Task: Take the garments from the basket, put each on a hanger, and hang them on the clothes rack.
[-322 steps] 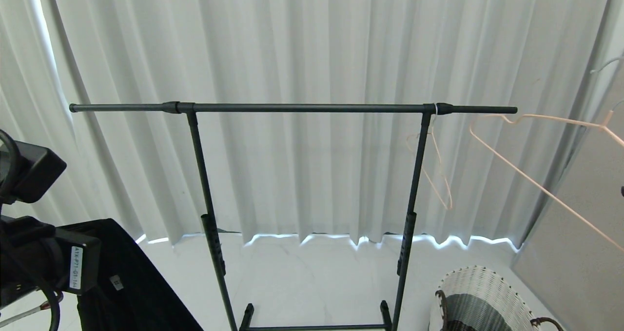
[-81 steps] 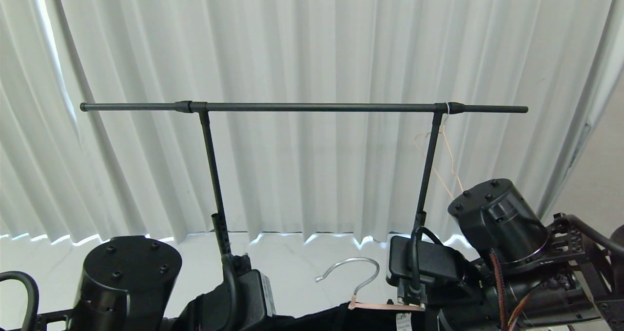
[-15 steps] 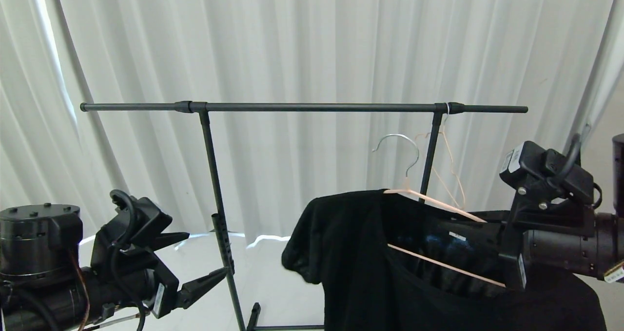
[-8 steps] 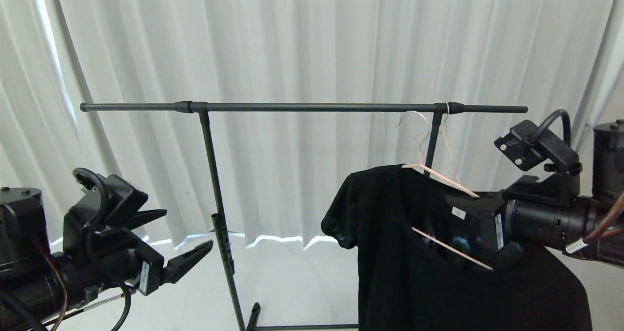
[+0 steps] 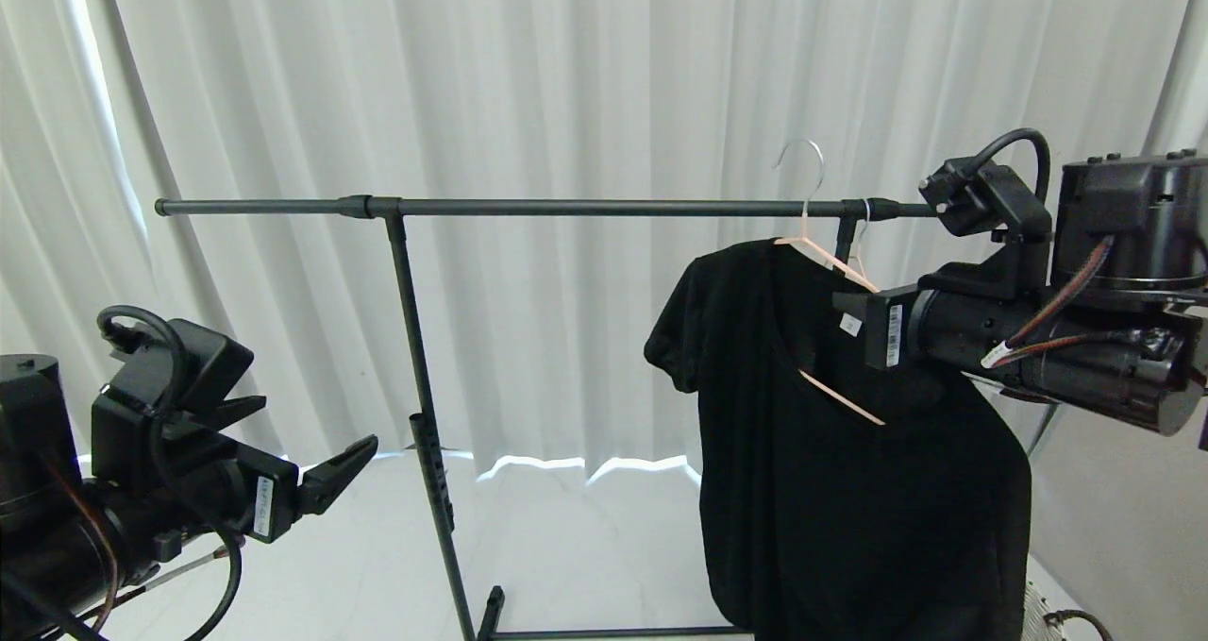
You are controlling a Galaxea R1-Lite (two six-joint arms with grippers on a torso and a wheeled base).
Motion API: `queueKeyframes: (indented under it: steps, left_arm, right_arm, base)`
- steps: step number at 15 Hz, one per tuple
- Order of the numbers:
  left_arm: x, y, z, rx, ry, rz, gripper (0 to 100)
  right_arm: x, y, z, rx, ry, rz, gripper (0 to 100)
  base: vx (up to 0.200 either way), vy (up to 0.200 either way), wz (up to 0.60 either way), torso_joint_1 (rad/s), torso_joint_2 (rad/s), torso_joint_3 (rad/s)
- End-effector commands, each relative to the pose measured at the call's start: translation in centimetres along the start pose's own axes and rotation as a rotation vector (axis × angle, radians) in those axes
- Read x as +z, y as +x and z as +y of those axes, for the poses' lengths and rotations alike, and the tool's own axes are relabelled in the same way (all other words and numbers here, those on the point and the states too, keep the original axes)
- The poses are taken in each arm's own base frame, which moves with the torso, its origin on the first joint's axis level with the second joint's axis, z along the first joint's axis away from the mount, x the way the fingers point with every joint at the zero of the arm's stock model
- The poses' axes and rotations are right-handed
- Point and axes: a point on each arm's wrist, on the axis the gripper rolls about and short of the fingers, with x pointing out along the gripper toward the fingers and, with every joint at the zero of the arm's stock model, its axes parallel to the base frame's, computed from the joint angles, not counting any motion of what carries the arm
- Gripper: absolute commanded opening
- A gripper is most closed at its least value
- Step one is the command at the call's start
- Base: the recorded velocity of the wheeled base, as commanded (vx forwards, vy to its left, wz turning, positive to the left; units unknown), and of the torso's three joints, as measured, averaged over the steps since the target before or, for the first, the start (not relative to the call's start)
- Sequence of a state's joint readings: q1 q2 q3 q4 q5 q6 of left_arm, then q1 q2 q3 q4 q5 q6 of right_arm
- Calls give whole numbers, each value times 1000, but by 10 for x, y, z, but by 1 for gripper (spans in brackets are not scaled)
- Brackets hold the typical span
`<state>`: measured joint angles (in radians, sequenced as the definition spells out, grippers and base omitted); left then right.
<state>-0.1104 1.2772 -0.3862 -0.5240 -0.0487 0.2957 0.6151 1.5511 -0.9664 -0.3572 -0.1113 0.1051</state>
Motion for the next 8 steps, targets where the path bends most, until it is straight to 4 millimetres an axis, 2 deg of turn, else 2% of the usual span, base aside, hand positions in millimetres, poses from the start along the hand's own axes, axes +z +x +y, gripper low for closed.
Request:
queueKeyframes:
  steps: [1,5,8]
  left_arm:
    - [0,1,1,23,2,8,100]
    - [0,1,1,47,-1,12,100]
    - [1,1,-1,13,2,2,100]
  right_arm:
    - [-6,13,-1,-11,-2,15,0]
    - [-8,20,-1,-22,0,2,0]
    - [-8,24,-2,-38,0,-9,0]
  base:
    - [0,0,0,0,0,0]
    - [0,0,0,0,0,0]
    - [200,0,0,-1,2,5]
